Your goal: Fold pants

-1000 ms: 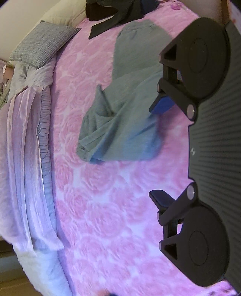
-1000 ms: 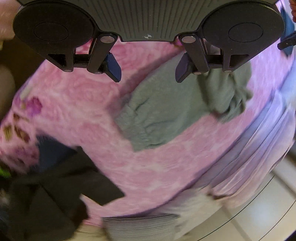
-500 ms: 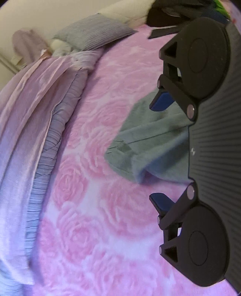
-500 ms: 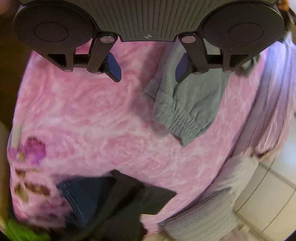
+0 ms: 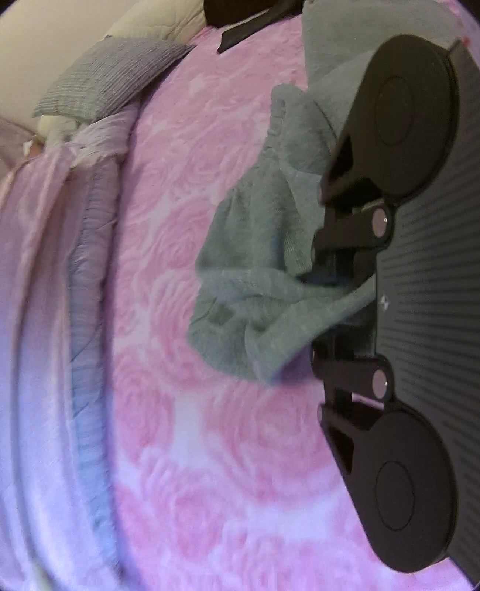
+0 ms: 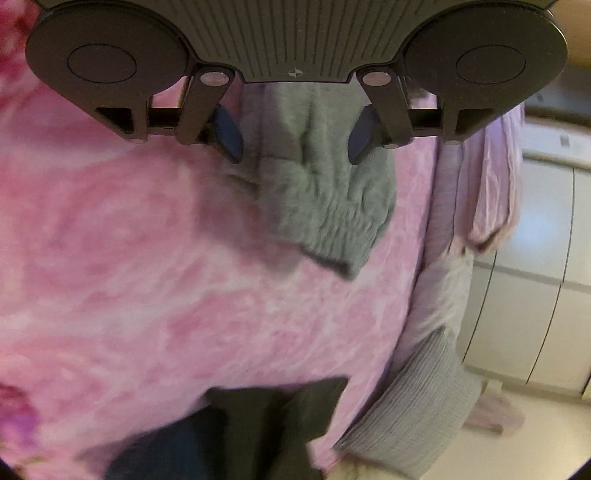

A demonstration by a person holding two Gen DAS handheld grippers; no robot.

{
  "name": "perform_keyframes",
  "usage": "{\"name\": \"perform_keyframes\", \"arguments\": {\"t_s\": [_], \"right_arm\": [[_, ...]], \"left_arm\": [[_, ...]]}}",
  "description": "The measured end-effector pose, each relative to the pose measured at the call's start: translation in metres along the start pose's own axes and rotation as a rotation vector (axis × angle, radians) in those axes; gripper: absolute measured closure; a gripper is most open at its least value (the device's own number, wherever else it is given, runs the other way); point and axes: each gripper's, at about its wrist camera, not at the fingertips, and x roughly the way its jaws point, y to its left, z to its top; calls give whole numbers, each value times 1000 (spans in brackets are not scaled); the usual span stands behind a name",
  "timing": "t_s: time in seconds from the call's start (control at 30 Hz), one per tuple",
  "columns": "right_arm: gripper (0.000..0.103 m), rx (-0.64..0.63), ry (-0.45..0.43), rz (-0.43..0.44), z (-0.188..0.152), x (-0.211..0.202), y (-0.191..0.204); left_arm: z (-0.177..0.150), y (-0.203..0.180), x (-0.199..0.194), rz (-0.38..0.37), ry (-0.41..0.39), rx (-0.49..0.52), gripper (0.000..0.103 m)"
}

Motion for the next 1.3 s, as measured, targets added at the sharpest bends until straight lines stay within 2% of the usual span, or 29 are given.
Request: {"name": "perform_keyframes", "arguments": {"t_s": [0.03,0.07,0.17,0.27,0.33,0.4,0.47,0.57,0.6,0.63,0.67,0.73,0.77,0.83,0.87,1.03,1.23,1.3], "right_arm": [[97,-58,5,-50,-1,1,8],[98,-112,4,-68,-1,0,16],[98,-214,-8,-34,-3,-17,38],[99,-288,10,15,-2,-38,60],[99,-332,37,51,-3,-51,78],[99,-356,63,76,-4,-59,90],[99,-401,97,62,-4,-52,101],[99,-444,141,0,-9,-38,100],[99,-433,146,-21,-9,-34,96],[99,-418,149,-28,-8,-32,93],[98,-405,151,-28,-7,-30,90],[98,-410,161,-33,-6,-26,90],[98,-415,167,-36,-3,-25,88],[98,-419,174,-45,-1,-24,88],[98,-418,177,-46,0,-25,88],[98,-435,185,-68,2,-20,91],[98,-427,188,-82,2,-16,89],[98,-429,188,-89,2,-15,89]], "left_arm": [[-3,1,-12,25,-25,3,92],[-8,5,-27,46,-57,-10,92],[-29,25,-91,108,-148,-114,92],[-59,50,-158,230,-203,-213,92],[-89,75,-205,334,-208,-309,92],[-120,93,-234,420,-182,-344,91],[-150,113,-246,458,-96,-412,78],[-181,138,-250,439,3,-599,72],[-187,139,-252,431,3,-620,72],[-190,136,-256,438,-14,-612,66],[-190,135,-261,441,-31,-599,52],[-188,135,-271,412,-69,-606,32],[-187,141,-277,389,-92,-636,30],[-186,154,-285,355,-129,-707,32],[-185,159,-286,343,-139,-738,37],[-188,187,-299,298,-163,-899,45],[-203,208,-281,285,-104,-1017,48],[-206,215,-273,293,-80,-1027,61]]}}
